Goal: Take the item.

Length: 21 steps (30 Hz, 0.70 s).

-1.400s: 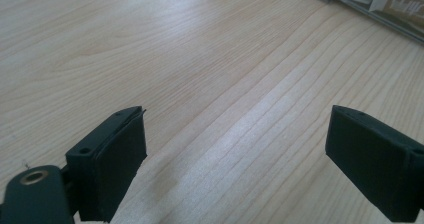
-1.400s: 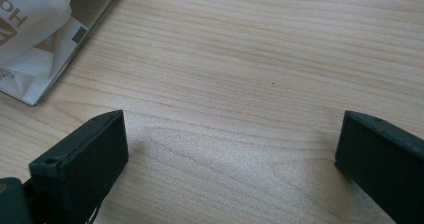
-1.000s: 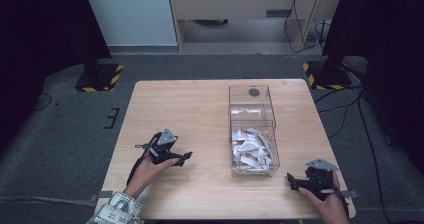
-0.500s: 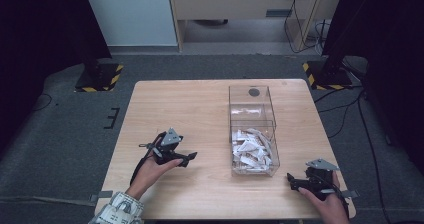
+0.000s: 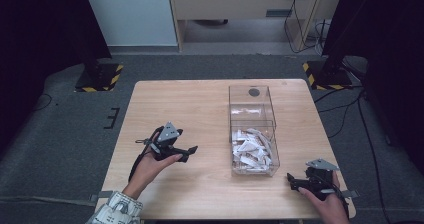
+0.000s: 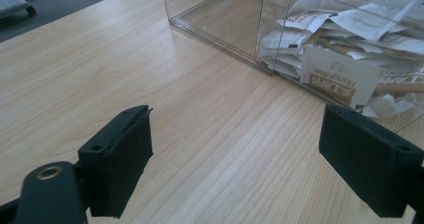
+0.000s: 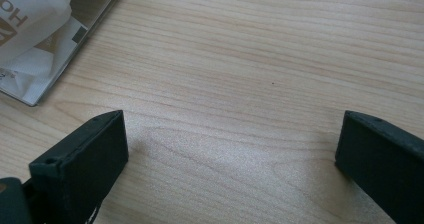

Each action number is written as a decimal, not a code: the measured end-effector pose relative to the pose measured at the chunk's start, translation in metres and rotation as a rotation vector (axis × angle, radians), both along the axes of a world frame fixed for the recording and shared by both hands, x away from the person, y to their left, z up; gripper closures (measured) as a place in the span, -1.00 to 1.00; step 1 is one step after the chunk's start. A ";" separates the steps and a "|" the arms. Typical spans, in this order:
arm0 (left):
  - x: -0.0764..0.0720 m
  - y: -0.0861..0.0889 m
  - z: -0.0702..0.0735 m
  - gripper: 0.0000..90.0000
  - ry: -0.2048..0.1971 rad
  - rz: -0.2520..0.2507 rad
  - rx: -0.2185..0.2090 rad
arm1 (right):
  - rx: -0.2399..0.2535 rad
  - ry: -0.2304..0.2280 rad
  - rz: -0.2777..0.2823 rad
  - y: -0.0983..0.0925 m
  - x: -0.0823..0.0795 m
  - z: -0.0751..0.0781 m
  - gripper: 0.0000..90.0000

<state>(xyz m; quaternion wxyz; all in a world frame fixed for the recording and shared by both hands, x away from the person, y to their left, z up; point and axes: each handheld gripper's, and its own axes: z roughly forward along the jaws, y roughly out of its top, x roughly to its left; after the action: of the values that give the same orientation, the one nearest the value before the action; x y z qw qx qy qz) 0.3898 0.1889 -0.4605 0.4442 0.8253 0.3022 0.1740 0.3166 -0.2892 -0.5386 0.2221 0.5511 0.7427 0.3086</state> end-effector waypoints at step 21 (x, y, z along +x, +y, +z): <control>0.008 -0.041 0.029 -0.73 -0.036 -0.101 0.021 | 0.001 0.000 0.002 0.000 0.000 0.000 -0.98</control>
<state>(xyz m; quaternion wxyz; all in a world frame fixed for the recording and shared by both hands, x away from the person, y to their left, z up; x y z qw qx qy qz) 0.3976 0.1484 -0.4312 0.4493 0.8407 0.2505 0.1693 0.3164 -0.2896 -0.5385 0.2215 0.5503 0.7433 0.3091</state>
